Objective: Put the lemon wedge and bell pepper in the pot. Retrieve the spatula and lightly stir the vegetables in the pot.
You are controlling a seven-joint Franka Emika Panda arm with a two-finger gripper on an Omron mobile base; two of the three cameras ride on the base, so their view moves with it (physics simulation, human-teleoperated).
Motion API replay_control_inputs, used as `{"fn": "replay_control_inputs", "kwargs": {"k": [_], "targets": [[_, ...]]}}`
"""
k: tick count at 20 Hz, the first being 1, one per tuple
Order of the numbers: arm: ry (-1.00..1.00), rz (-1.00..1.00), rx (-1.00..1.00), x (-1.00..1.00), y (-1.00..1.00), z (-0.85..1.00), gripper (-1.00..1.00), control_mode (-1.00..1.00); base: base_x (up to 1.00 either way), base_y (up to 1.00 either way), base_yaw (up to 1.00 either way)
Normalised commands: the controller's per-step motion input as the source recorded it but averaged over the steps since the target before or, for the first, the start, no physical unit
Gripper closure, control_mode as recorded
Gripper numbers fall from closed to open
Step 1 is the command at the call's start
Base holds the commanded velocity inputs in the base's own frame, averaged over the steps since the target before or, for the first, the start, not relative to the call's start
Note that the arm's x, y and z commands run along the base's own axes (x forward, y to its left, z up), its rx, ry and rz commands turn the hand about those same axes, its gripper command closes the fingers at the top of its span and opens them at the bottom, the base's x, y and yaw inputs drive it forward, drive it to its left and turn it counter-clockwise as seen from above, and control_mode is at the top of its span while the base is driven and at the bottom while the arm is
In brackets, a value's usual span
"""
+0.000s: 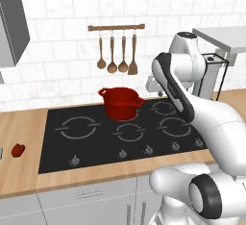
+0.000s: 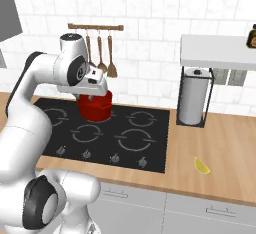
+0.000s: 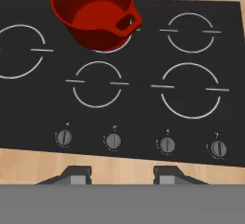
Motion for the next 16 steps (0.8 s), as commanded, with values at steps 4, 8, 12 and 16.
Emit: {"fn": "replay_control_inputs", "kwargs": {"k": [4, 8, 12, 16], "targets": [[-0.07, -0.01, 0.00, -0.16, -0.02, 0.00, -1.00, -1.00, 0.00, 0.00, 0.00], [-0.24, -0.10, 0.02, -0.31, -0.75, -0.12, -1.00, -1.00, 0.00, 0.00, 0.00], [-0.18, -0.11, 0.04, -0.27, -1.00, -0.37, -1.00, -1.00, 0.00, 0.00, 0.00], [-0.05, -0.07, 0.07, -0.29, -1.00, -0.42, -1.00, -1.00, 0.00, 0.00, 0.00]]}}
